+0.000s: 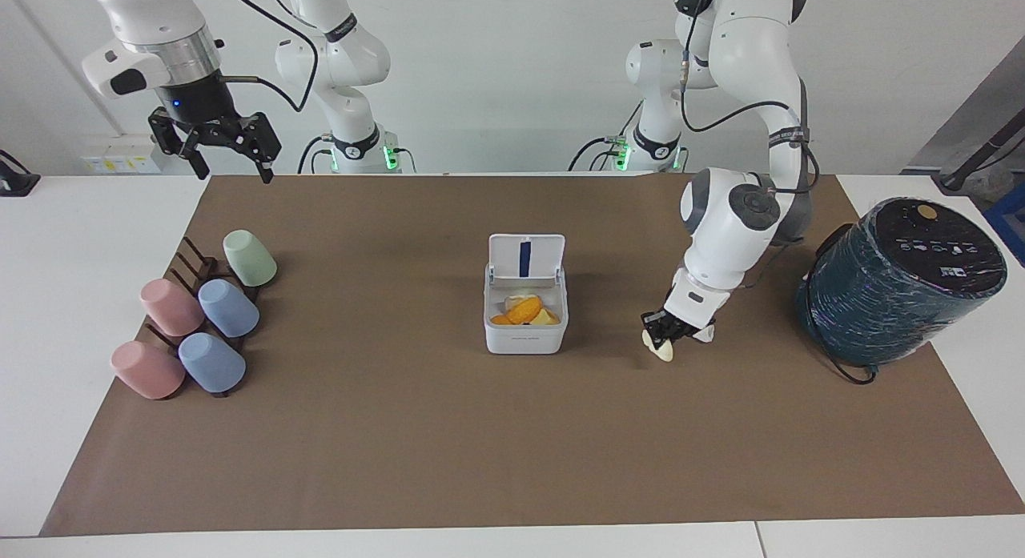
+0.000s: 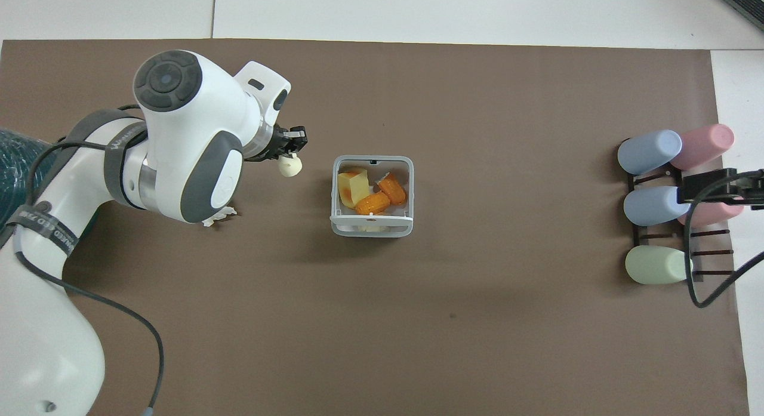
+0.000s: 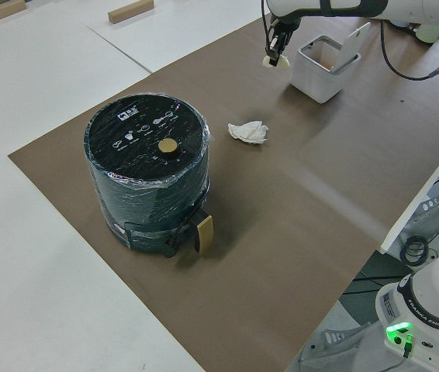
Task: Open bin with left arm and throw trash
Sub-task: 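Carry the cream piece over the bin and open the left gripper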
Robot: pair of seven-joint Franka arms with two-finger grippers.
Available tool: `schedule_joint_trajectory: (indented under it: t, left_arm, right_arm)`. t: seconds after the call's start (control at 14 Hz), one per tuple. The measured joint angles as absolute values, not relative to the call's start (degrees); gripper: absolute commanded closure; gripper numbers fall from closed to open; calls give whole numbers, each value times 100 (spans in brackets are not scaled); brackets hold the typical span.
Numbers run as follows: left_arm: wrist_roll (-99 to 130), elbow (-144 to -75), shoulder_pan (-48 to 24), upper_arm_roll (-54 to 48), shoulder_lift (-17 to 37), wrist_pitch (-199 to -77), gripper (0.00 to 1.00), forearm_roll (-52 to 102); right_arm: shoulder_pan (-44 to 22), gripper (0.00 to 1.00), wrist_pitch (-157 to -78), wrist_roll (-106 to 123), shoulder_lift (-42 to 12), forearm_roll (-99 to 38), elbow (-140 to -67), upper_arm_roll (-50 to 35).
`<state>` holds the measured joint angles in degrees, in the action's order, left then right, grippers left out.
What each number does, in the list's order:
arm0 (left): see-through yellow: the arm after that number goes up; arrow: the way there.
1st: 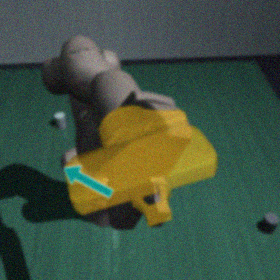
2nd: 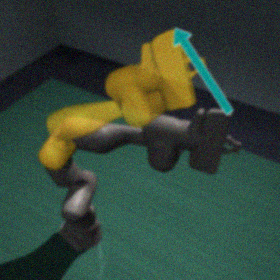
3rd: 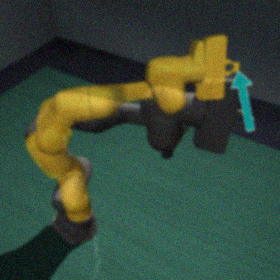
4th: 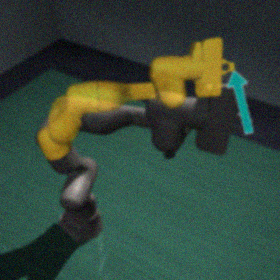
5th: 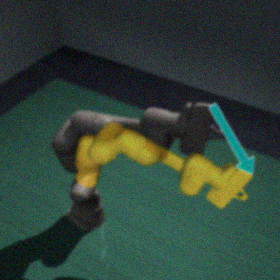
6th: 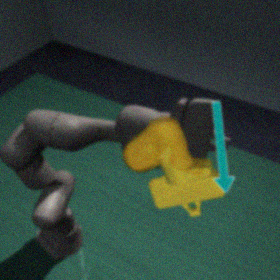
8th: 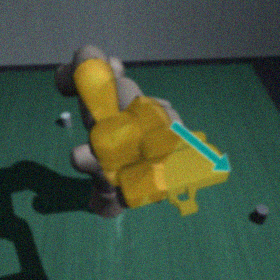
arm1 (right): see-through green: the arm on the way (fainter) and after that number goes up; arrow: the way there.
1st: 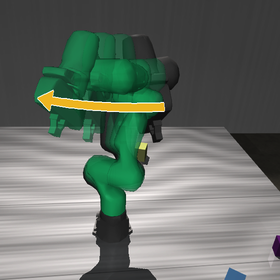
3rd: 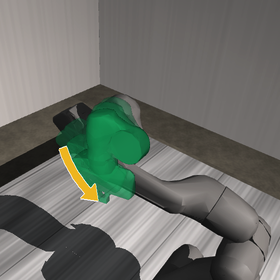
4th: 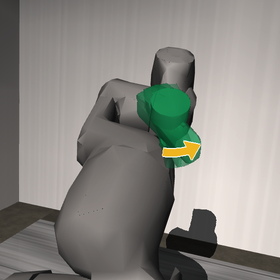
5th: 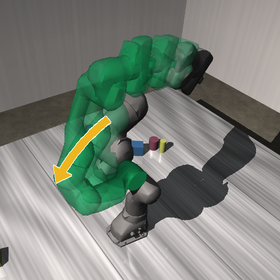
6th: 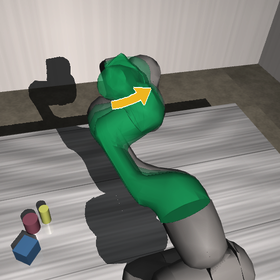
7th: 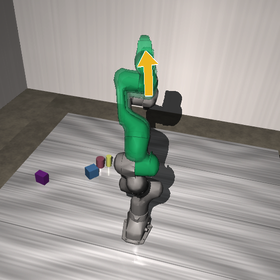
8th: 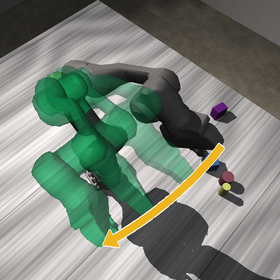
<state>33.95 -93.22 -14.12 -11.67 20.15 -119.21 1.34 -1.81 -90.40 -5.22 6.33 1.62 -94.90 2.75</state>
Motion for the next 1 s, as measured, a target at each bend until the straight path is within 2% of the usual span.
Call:
schedule_joint_trajectory:
  t: [0.29, 0.57, 0.72, 0.79, 0.93, 1.0]
  left_arm:
    - [4266, -9237, -2059, -1171, 2020, -11911, 100, 134]
    - [4607, -9246, -2414, -1174, 2027, -11920, 100, 134]
    - [4678, -9316, -2483, -1172, 2033, -12018, 73, 134]
    - [4731, -9396, -2507, -1169, 2035, -12126, 47, 134]
    - [4795, -9529, -2563, -1174, 2036, -12248, 20, 134]
    - [4814, -9558, -2586, -1172, 2036, -12260, 14, 134]
  right_arm:
    - [-184, 0, -9040, -521, 448, 162, -9435, 273]
    - [-187, 0, -9013, -520, 433, 162, -9441, 263]
    - [-189, 0, -9008, -520, 433, 163, -9441, 259]
    - [-189, 0, -9006, -520, 433, 163, -9441, 257]
    - [-189, 0, -9002, -520, 433, 163, -9441, 257]
    - [-189, 0, -9001, -519, 433, 162, -9441, 257]
